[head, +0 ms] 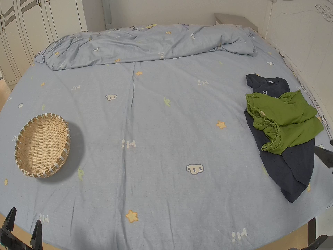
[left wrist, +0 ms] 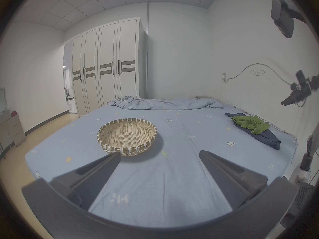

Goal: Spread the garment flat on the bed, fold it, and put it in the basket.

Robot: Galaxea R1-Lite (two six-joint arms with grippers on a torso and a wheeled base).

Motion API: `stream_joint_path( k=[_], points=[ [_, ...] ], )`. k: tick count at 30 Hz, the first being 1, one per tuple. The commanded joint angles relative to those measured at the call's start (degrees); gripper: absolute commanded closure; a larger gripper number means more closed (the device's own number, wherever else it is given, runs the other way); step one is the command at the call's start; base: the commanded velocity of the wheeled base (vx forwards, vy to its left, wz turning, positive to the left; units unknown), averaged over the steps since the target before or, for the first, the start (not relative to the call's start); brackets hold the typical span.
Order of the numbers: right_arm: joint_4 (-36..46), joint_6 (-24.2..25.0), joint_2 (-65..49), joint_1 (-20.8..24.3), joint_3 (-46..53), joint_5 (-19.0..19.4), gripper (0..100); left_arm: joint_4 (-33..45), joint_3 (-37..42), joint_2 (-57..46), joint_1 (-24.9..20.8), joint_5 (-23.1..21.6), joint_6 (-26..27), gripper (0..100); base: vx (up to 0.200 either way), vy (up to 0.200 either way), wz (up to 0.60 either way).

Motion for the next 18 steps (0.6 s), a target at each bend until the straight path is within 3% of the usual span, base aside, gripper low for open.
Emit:
stream_joint_path(
  k=[1, 4, 7, 8, 11, 15, 18],
  points=[
    [0.08, -4.52, 40.98, 1.21, -20.32, -0.31, 0, -0.03, 1.01, -0.84, -0.08, 0.02, -0.02, 0, 0.000, 0.000, 0.00],
    [-0.09, -4.52, 45.64, 1.39, -23.66, -0.49, 0, -0.03, 1.01, -0.84, 0.01, 0.02, -0.02, 0, 0.000, 0.000, 0.00],
    [-0.09, -4.79, 50.91, 1.47, -27.88, -3.21, 0, -0.03, 1.01, -0.84, 0.01, 0.02, -0.02, 0, 0.000, 0.000, 0.00],
    [-0.71, -5.14, 54.87, 2.09, -30.51, -8.05, 0, -0.03, 1.01, -0.84, 0.01, 0.02, -0.02, 0, 0.000, 0.000, 0.00],
    [-4.58, -6.89, 59.70, 2.70, -32.27, -13.67, 0, -0.03, 1.01, -0.84, -0.08, 0.02, -0.02, 0, 0.000, 0.000, 0.00],
    [-13.28, -7.60, 62.87, 3.85, -32.45, -14.11, 0, -0.03, 1.01, -0.84, 0.01, 0.02, -0.02, 0, 0.000, 0.000, 0.00],
    [-15.48, -7.77, 65.59, 3.93, -34.29, -14.29, 0, -0.03, 1.01, -0.84, 0.01, 0.02, -0.02, 0, 0.000, 0.000, 0.00]
  ],
)
